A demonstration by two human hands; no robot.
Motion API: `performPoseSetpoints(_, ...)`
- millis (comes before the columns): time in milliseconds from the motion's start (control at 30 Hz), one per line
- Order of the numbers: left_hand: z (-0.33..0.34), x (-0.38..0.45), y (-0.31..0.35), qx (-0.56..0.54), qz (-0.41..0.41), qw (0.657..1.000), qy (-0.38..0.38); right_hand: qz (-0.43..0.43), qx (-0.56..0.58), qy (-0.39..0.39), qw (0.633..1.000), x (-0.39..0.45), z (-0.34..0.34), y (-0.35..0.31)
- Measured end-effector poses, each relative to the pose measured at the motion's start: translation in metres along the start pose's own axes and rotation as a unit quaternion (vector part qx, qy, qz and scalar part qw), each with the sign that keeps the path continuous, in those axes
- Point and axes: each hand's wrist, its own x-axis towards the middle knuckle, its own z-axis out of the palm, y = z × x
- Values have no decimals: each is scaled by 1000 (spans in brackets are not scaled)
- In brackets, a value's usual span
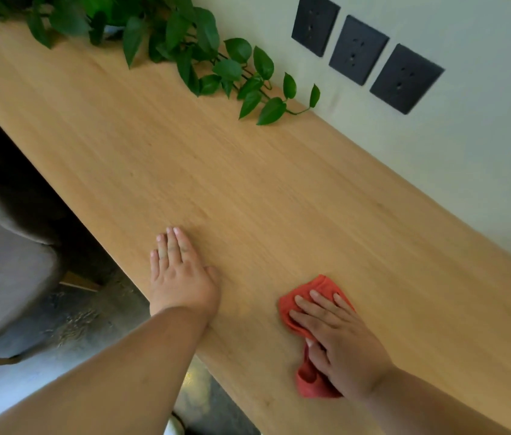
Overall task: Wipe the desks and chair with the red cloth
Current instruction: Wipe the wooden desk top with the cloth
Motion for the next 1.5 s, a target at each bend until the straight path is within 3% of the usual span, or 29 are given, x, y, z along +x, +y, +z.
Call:
performPoseSetpoints(167,0,2,1,9,-2,1000,3,107,90,140,980,-18,4,-2)
performPoseSetpoints(267,1,2,0,13,-1,1000,3,251,238,216,913,-7,-6,-6)
performPoseSetpoints(333,1,2,0,13,0,1000,3,301,307,257,865,-5,-13,-5)
performPoseSetpoints(400,1,2,0,11,3,1000,5,285,289,222,887,-8,-20,-5)
performPoseSetpoints(500,0,2,-1,6,5,1000,1,211,94,49,972,-17,-11,-12)
performPoseSetpoints(567,0,1,-1,2,6,1000,0,185,-17,-45,982,-21,3,-24)
performPoseSetpoints(633,0,1,-2,0,8,1000,-1,182,-60,-77,979,-19,14,-38)
performPoseSetpoints(1033,-3,2,-19,-142,79,987,11,218,-70,-7,973,81,38,-107)
performPoseSetpoints(1267,-27,10,-52,-353,42,934,19,192,-41,10,981,185,37,-131)
performPoseSetpoints(1400,-48,39,-86,-354,8,934,55,180,-53,26,982,252,34,-145)
performPoseSetpoints(1500,-62,76,-108,-272,23,961,31,184,-56,33,981,298,32,-157)
